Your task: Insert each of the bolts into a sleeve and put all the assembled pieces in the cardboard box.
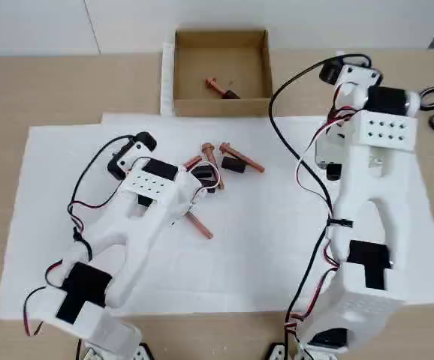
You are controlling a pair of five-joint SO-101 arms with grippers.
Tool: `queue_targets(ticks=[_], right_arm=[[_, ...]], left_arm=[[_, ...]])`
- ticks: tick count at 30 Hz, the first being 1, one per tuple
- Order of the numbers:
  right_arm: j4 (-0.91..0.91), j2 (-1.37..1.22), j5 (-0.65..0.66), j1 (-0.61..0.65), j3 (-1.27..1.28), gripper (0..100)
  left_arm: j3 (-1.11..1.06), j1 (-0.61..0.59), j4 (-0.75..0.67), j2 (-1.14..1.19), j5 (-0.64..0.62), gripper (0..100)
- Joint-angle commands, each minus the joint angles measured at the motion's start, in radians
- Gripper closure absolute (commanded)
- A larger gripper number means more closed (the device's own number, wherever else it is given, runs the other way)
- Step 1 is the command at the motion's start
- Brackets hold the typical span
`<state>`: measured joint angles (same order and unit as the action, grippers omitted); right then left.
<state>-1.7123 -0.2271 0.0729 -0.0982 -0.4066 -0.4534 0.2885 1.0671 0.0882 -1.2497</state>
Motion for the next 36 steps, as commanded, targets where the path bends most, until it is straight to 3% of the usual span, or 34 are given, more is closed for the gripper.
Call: queue_targets(ticks=[1, 5, 10, 17, 23, 29, 36], right_arm=[[-0.015, 0.062, 0.008, -0.007, -0.054, 99.5], [-0.015, 0.062, 0.008, -0.007, -0.054, 99.5], [-0.015, 0.064, 0.008, -0.007, -0.054, 99.5], [-0.015, 0.068, 0.008, -0.007, -0.054, 99.5], [-0.015, 0.071, 0.006, -0.005, -0.054, 99.5], [-0.015, 0.091, 0.011, 0.021, -0.055, 99.5], [-0.015, 0.374, 0.012, 0.137, -0.055, 99.5]], left_arm=[[0.008, 0.008, -0.015, -0.006, 0.000, 99], [0.012, 0.008, -0.015, -0.015, 0.087, 99], [0.119, -0.017, 0.092, -0.015, 0.437, 99], [0.349, -0.121, 0.356, -0.015, 0.807, 99], [0.386, -0.158, 0.381, -0.015, 1.100, 99], [0.447, -0.149, 0.454, -0.015, 1.131, 99], [0.622, -0.153, 0.572, -0.015, 1.125, 99]])
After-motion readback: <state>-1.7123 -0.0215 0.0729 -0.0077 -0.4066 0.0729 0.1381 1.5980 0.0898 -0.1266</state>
